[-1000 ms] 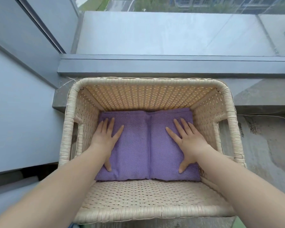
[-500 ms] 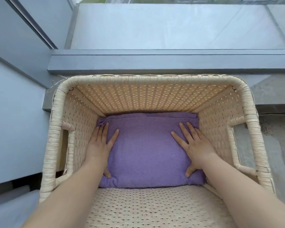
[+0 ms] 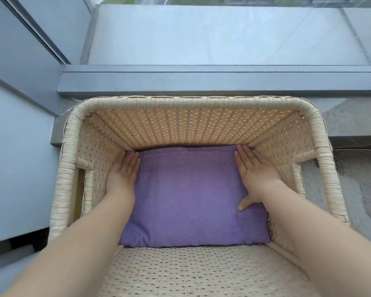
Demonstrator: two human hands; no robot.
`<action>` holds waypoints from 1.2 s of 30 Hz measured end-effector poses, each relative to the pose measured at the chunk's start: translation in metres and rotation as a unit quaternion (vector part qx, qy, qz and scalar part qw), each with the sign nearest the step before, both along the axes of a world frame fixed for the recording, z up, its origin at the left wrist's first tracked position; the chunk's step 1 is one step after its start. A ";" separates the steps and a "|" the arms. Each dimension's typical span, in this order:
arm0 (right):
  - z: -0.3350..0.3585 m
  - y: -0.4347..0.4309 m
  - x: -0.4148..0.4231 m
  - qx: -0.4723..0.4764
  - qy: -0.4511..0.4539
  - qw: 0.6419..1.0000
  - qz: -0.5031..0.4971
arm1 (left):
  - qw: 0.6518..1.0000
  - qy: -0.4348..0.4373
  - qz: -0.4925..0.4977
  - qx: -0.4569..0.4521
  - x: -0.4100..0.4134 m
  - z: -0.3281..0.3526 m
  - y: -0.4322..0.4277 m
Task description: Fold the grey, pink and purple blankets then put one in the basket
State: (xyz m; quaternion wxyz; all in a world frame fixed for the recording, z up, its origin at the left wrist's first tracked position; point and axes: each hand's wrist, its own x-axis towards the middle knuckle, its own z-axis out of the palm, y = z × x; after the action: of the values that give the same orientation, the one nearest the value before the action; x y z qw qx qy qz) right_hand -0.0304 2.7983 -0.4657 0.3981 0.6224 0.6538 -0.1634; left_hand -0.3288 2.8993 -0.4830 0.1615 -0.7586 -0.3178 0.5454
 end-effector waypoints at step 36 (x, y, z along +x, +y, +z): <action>0.076 -0.064 -0.036 0.077 0.154 0.957 -0.232 | 0.945 -0.247 0.184 -0.114 0.007 0.085 -0.058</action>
State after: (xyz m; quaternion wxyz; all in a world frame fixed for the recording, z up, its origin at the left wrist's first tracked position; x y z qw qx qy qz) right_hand -0.0669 2.7347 -0.3893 0.1948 0.7531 0.5551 -0.2945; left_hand -0.3220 2.8418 -0.3983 -0.1129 -0.8112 -0.4173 0.3938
